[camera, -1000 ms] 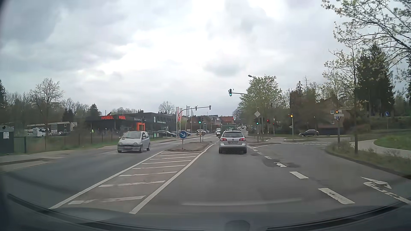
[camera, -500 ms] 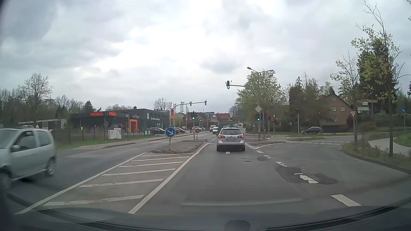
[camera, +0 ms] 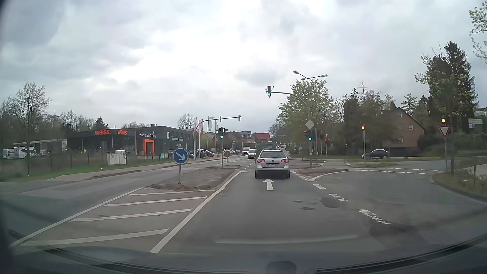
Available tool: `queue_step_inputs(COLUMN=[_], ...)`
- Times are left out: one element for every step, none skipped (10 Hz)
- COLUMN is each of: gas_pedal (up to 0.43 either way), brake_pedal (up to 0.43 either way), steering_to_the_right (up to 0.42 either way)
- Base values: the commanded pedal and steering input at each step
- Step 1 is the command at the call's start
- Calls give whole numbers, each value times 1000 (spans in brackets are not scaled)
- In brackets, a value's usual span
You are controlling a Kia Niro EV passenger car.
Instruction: Follow the waypoints while adhering to traffic rules and regulations
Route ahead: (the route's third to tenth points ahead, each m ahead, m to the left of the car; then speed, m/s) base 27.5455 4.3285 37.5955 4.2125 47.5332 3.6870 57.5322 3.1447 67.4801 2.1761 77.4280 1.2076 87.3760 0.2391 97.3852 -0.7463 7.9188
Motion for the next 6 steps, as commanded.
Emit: queue_step_inputs(gas_pedal=[157, 138, 98, 47, 28, 0], brake_pedal=[0, 0, 0, 0, 6, 0], steering_to_the_right=[6, 6, 10, 13, 13, 10])
